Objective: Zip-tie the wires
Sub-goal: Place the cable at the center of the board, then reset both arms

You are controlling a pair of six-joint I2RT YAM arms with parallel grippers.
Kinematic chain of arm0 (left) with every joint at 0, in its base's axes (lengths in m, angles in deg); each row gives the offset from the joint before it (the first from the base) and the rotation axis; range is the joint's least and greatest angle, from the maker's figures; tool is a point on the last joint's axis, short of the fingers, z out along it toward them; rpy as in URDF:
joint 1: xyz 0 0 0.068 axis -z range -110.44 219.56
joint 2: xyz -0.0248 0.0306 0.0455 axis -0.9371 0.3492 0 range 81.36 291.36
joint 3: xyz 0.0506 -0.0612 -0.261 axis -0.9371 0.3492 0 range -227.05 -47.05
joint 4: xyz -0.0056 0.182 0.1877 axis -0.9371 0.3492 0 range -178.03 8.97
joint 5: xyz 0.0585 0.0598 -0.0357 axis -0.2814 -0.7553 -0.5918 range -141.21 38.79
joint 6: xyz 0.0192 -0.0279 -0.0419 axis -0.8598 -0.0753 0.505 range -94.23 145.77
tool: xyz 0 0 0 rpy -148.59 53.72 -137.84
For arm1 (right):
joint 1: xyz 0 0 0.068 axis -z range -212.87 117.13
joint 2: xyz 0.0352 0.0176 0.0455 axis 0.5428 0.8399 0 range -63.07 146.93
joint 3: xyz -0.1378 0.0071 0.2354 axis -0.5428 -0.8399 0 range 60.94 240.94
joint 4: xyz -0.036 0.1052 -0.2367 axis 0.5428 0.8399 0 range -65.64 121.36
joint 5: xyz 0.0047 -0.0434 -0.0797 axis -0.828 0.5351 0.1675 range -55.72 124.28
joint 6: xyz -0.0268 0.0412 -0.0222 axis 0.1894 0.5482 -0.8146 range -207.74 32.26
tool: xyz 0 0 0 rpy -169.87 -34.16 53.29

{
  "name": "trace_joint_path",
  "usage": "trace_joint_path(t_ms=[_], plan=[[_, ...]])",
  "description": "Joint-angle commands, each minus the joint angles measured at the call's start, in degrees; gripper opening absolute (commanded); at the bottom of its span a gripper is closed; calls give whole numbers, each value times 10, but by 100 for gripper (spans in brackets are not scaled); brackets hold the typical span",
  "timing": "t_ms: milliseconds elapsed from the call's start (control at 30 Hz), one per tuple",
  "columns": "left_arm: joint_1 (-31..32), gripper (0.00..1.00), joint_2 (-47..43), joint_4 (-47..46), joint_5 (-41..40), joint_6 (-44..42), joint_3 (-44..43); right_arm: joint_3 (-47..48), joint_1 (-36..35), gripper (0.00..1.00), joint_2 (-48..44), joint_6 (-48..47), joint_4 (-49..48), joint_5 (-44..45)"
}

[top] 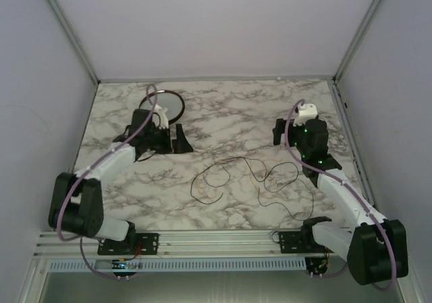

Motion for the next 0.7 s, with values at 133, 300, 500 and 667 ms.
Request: trace_joint_path(t_ms=[133,300,500,667], plan=[[-70,100,-151,-124,-86,45,46,-56,139,97,29,75,-84,67],[-126,100,-212,-230,-149,112,114,-147,156,98,26,36,-244,127],[-171,100,-223,-326,-186,148,186,-223,161,99,92,-2,-466,172],[-180,100,-223,-366,-228,128,218,-257,162,99,168,-14,-613,151]])
